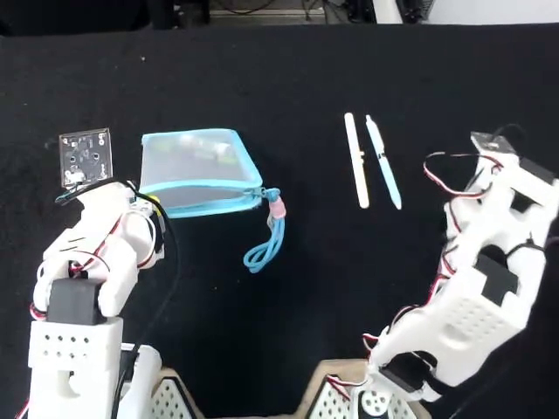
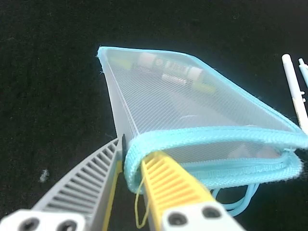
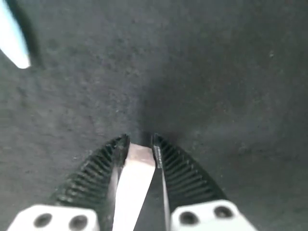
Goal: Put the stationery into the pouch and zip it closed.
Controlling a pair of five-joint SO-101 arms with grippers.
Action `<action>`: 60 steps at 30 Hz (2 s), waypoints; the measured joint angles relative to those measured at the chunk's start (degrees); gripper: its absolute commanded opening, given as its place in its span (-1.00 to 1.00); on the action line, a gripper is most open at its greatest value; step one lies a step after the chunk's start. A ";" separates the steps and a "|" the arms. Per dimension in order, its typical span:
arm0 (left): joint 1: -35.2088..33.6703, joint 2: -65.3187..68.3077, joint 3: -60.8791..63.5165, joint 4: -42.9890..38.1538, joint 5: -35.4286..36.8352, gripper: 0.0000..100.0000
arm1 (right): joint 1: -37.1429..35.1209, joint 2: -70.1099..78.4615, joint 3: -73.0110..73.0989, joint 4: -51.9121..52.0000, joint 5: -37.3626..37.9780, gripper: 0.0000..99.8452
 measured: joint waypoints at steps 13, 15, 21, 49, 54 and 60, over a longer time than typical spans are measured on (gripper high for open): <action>0.00 0.00 0.00 0.00 0.00 -0.94 | 0.18 3.60 -1.85 4.22 0.09 -0.72; 0.00 0.00 0.00 0.00 0.00 -0.94 | 0.62 3.69 -2.90 7.12 0.09 -0.73; 0.00 0.00 0.00 0.00 0.00 -0.94 | 3.52 3.69 -3.43 9.58 -1.05 -0.73; 0.00 0.00 0.00 0.00 0.00 -0.94 | -9.93 -30.07 17.41 2.29 -8.70 -0.98; 0.00 0.00 0.00 0.00 0.00 -0.94 | -21.89 -46.51 21.80 2.29 -16.35 -0.98; 0.00 0.00 0.00 0.00 0.00 -0.94 | -40.00 -61.98 22.59 -0.97 -30.07 -0.97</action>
